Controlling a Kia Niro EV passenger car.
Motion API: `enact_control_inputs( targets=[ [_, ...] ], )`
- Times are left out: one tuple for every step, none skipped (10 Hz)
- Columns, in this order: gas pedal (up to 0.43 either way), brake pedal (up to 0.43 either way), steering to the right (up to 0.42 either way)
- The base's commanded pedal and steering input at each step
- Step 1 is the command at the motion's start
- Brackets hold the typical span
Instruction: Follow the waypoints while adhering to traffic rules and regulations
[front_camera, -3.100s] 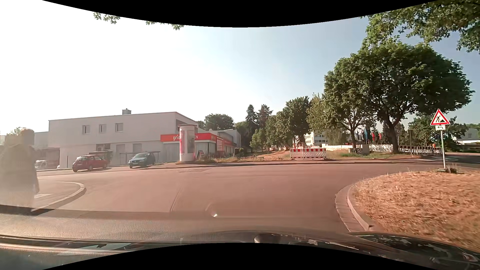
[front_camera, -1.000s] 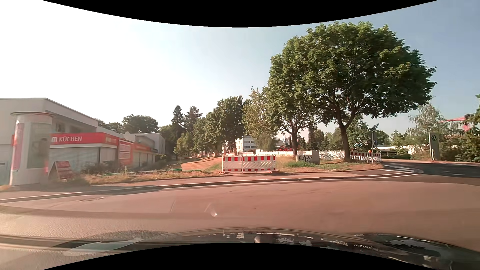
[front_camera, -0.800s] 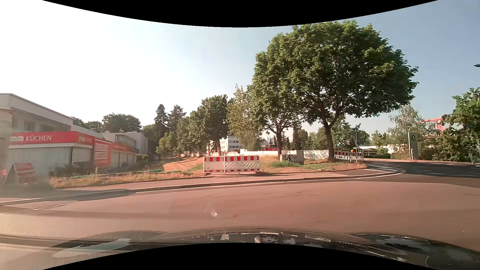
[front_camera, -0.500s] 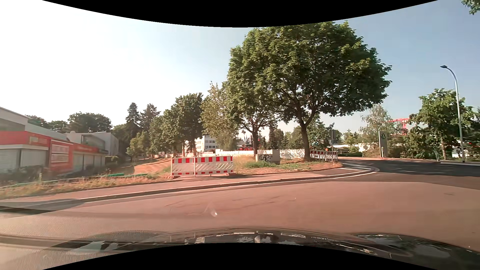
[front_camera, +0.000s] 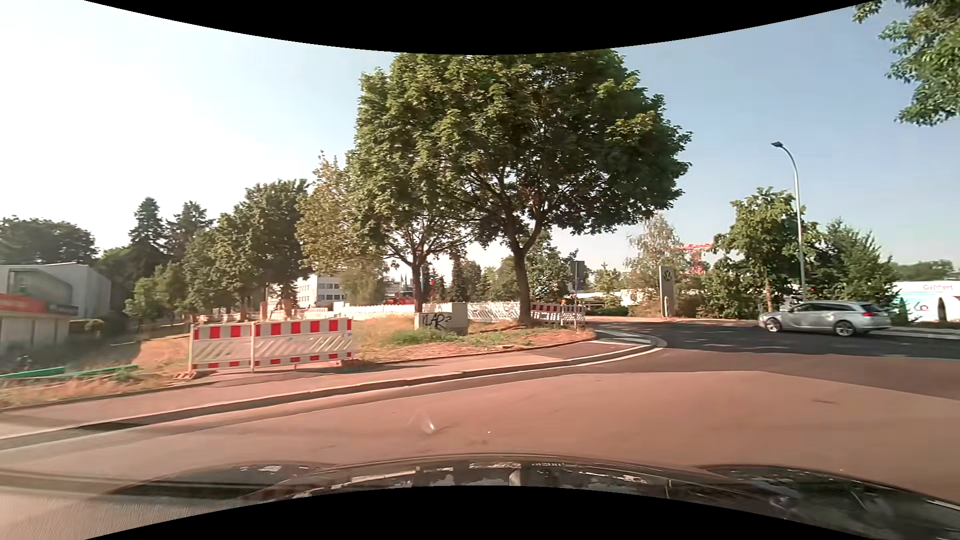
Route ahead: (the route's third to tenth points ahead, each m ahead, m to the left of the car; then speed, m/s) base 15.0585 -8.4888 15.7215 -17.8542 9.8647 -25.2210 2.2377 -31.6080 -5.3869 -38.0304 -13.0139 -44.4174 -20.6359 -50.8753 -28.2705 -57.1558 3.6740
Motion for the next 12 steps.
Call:
enact_control_inputs(
  targets=[
    [0.079, 0.000, 0.456],
    [0.079, 0.000, 0.456],
    [0.067, 0.000, 0.456],
    [0.059, 0.000, 0.455],
    [0.059, 0.000, 0.447],
    [0.059, 0.000, 0.439],
    [0.059, 0.000, 0.426],
    [0.059, 0.000, 0.409],
    [0.059, 0.000, 0.387],
    [0.059, 0.000, 0.363],
    [0.059, 0.000, 0.347],
    [0.059, 0.000, 0.339]
  ],
)
